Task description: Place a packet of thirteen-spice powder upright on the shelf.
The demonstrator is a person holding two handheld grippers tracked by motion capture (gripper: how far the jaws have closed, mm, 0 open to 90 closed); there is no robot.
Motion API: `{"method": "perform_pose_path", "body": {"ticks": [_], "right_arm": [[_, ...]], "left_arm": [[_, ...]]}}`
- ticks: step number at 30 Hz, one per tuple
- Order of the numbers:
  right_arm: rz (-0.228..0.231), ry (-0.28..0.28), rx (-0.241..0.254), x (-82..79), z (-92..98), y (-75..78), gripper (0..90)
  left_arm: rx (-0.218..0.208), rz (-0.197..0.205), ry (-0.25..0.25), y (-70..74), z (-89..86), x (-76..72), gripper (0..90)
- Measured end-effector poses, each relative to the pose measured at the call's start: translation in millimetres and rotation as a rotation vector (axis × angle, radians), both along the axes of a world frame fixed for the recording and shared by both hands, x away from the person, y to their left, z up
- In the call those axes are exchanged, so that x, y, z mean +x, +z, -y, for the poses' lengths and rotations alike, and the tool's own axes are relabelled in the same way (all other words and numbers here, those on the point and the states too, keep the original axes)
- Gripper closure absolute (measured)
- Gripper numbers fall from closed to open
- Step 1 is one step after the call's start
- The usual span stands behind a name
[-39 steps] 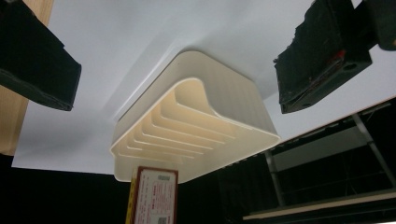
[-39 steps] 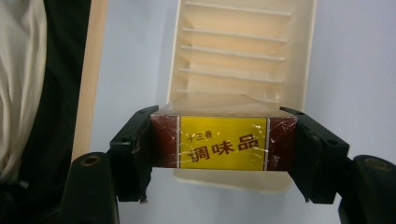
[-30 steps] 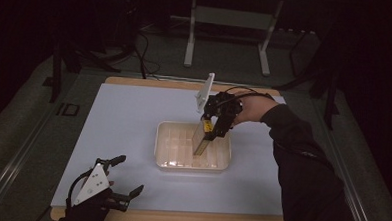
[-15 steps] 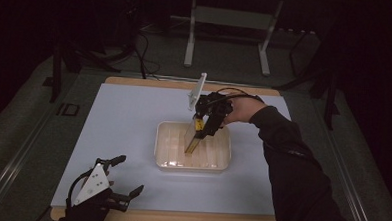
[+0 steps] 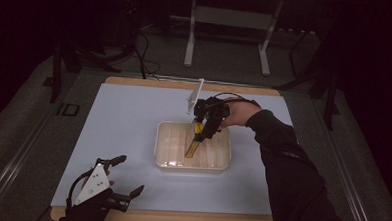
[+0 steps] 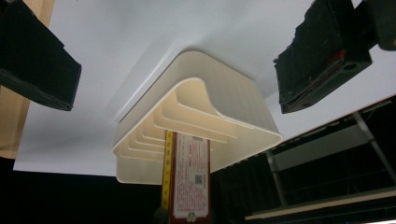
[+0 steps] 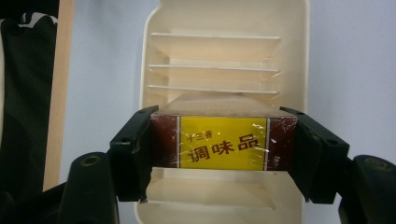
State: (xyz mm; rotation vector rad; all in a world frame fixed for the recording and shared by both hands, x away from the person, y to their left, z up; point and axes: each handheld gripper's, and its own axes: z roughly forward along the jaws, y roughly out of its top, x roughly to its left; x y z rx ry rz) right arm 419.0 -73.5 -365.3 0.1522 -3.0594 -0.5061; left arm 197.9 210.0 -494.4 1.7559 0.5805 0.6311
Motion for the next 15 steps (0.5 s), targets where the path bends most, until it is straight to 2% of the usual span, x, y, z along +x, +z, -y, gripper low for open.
{"method": "perform_pose_path", "body": {"ticks": [6, 15], "right_arm": [[-0.012, -0.01, 0.005, 2.2, -3.1, -9.9, 32.0], [-0.015, -0.019, 0.001, 3.6, -8.8, -19.3, 32.0]], "left_arm": [[0.028, 0.001, -0.009, -0.8, 3.1, -0.4, 0.3], [0.019, 0.002, -0.007, -0.4, 2.4, 0.2, 0.3]]}}
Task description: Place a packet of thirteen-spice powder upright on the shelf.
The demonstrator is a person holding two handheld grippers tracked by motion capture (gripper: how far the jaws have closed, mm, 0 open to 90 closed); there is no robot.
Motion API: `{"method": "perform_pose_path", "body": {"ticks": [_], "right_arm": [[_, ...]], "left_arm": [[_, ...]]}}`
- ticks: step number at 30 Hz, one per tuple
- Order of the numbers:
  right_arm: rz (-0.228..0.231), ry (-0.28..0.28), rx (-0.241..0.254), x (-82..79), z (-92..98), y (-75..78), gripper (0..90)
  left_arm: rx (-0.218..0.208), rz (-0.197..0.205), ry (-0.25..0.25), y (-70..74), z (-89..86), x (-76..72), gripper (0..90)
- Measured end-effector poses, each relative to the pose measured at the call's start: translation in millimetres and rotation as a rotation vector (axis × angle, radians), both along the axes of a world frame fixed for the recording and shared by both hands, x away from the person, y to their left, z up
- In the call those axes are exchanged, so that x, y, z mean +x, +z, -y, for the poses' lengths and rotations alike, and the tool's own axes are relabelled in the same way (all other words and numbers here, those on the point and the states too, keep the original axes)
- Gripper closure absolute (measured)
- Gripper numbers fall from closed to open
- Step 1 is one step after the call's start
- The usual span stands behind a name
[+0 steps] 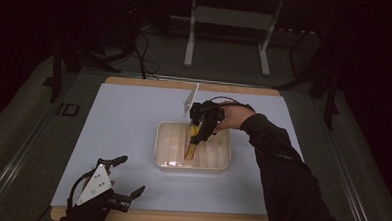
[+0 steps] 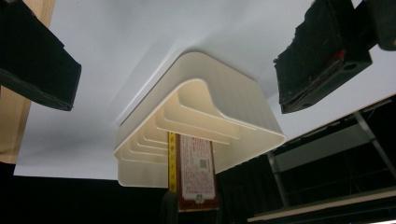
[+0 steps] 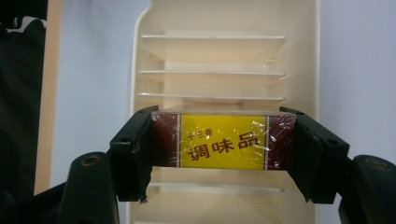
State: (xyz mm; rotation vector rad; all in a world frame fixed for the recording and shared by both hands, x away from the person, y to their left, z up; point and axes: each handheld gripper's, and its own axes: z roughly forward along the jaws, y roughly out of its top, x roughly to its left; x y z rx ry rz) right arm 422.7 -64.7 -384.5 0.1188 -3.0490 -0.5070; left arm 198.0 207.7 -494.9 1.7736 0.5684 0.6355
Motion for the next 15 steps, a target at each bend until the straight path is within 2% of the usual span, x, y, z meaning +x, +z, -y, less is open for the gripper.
{"method": "perform_pose_path", "body": {"ticks": [8, 10, 15], "right_arm": [[-0.02, -0.002, -0.015, 2.6, -6.7, -19.0, 31.9], [-0.025, -0.004, 0.002, 2.9, -7.1, -20.6, 31.9], [-0.021, 0.002, -0.001, 2.5, -8.2, -20.4, 31.8]], "left_arm": [[-0.005, 0.001, -0.002, -0.1, 0.1, 0.4, 0.3], [-0.004, 0.0, -0.002, -0.2, 0.2, 0.6, 0.3], [-0.005, -0.002, -0.003, -0.3, 0.4, 0.6, 0.3]]}}
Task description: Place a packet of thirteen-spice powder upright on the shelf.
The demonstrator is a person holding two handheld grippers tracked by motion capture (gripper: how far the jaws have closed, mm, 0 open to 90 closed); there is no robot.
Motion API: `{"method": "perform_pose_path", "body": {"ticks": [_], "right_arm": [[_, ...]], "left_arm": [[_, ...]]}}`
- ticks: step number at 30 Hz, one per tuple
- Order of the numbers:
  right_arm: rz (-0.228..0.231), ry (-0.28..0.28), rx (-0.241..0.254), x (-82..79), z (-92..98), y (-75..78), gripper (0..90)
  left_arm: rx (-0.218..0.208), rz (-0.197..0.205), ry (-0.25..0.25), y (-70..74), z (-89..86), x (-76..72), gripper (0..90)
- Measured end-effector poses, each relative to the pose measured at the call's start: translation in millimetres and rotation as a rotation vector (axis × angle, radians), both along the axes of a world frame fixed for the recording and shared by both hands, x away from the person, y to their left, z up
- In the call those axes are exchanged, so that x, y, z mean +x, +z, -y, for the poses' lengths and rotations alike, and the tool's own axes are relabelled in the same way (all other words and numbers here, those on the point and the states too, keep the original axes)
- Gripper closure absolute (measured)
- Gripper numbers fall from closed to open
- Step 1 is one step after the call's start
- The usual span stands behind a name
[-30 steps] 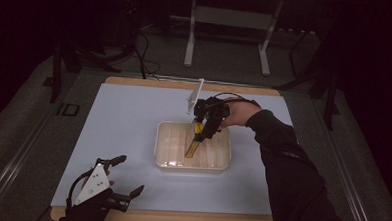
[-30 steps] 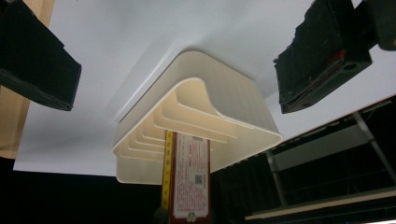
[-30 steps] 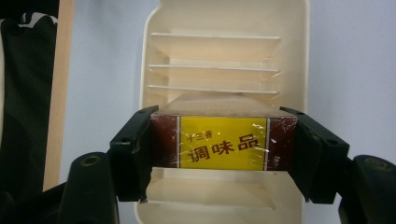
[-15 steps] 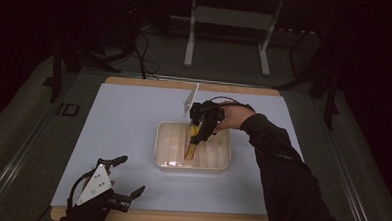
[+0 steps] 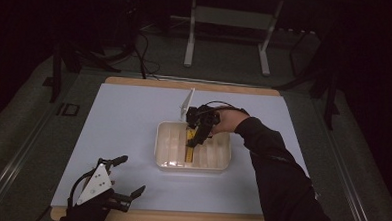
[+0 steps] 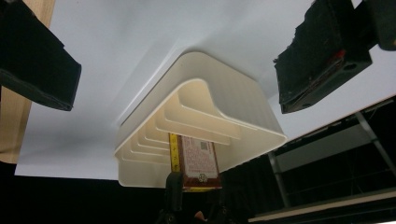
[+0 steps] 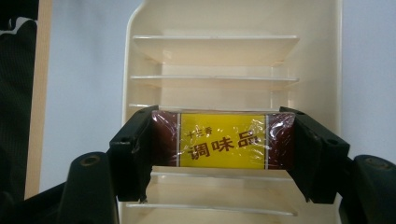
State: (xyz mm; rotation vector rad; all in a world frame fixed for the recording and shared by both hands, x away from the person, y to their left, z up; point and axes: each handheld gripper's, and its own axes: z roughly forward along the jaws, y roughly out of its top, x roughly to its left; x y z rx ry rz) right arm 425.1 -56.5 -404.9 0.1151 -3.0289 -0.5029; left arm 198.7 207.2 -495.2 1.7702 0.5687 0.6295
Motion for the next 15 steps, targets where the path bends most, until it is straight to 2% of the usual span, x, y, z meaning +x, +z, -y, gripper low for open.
{"method": "perform_pose_path", "body": {"ticks": [7, 15], "right_arm": [[0.002, 0.003, 0.005, -1.7, -0.2, 1.9, 29.9], [0.007, 0.0, 0.024, -3.8, 1.9, 13.1, 27.6]], "left_arm": [[0.001, 0.001, -0.001, 0.0, 0.0, 0.2, 0.3], [0.004, 0.0, -0.001, 0.0, 0.0, 0.3, 0.2]]}}
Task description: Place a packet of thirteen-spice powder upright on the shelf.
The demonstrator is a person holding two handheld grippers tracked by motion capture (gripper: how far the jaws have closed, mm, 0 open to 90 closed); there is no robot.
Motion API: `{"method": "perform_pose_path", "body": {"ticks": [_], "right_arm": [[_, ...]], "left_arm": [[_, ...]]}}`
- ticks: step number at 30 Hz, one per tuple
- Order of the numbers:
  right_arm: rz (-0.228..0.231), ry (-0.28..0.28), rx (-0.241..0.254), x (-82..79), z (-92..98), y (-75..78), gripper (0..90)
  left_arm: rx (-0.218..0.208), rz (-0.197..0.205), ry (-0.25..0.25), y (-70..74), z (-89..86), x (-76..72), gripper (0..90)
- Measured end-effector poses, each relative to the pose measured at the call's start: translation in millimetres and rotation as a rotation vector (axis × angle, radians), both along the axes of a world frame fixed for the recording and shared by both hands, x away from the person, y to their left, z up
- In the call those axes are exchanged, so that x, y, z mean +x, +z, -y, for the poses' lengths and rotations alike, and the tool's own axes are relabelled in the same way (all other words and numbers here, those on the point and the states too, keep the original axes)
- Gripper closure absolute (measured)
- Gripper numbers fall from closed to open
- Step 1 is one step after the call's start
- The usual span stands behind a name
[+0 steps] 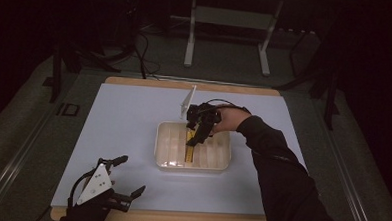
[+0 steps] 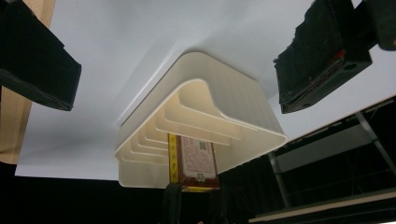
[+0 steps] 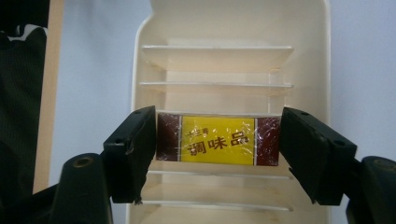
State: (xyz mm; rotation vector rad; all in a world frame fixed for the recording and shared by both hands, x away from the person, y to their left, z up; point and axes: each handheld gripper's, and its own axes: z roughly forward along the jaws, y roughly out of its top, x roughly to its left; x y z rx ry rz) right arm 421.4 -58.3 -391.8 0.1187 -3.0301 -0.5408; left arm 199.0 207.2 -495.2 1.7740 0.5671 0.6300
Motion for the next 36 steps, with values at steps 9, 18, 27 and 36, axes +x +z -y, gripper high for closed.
{"method": "perform_pose_path", "body": {"ticks": [9, 18, 27, 36], "right_arm": [[0.018, -0.016, 0.018, -3.1, 7.7, 11.7, 26.4], [0.052, -0.08, 0.03, -2.9, 20.0, 22.1, 17.6], [0.042, -0.194, 0.05, -1.0, 34.9, 25.8, 13.1], [0.086, -0.304, 0.084, 6.5, 56.5, 32.4, 13.3]], "left_arm": [[0.0, -0.001, 0.002, -0.1, 0.2, -0.1, 0.3], [0.005, -0.004, 0.0, -0.5, 0.7, 0.6, 0.3], [0.008, -0.005, 0.003, -0.5, 0.6, 0.8, 0.3], [0.006, -0.008, 0.003, -0.7, 0.9, 0.8, 0.3]]}}
